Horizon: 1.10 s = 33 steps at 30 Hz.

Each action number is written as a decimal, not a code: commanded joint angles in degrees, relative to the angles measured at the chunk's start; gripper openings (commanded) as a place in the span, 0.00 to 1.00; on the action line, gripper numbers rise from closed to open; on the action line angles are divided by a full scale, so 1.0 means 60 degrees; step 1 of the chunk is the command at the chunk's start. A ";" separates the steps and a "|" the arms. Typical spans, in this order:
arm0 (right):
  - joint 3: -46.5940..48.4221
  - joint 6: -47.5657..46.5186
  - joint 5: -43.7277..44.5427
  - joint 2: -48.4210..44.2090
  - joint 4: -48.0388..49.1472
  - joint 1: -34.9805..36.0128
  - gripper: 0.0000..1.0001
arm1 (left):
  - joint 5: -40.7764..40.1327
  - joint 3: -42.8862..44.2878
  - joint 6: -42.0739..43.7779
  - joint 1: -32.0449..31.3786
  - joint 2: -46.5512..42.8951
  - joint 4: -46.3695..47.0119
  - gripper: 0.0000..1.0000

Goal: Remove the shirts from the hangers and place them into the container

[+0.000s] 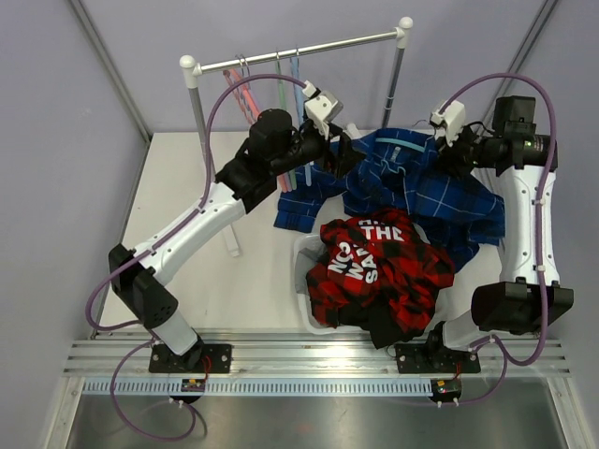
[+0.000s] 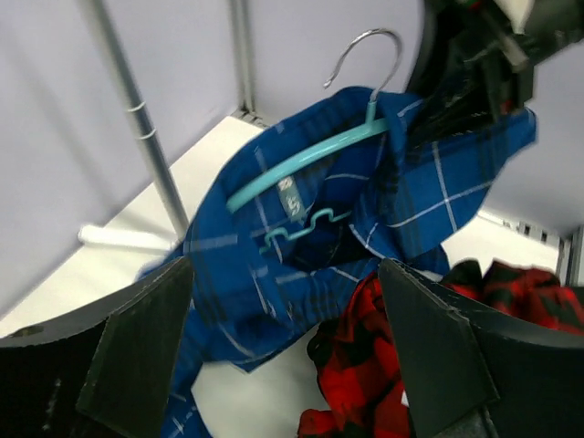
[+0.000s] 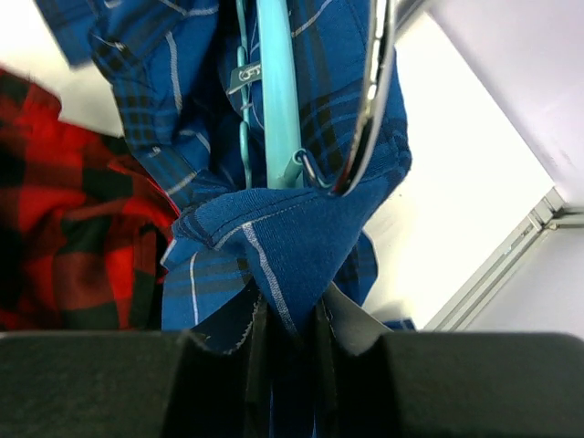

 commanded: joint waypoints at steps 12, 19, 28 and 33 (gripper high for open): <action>0.0185 0.3297 -0.0658 -0.1130 0.2133 -0.0103 0.00 | -0.4096 0.3707 -0.1369 -0.0767 0.2734 -0.2258 0.83; 0.0156 0.3941 -0.0907 -0.1335 0.2412 -0.0103 0.00 | -0.5343 0.4291 -0.1164 -0.0826 0.3628 -0.2346 0.78; -0.0136 0.3679 -0.0425 -0.1555 0.2471 -0.0103 0.00 | -0.5900 0.4734 -0.0652 -0.0826 0.4010 -0.1907 0.03; -0.0678 0.2392 0.0161 -0.1862 0.2281 -0.0162 0.00 | -0.6456 0.4455 0.0152 -0.0811 0.3542 -0.1629 0.00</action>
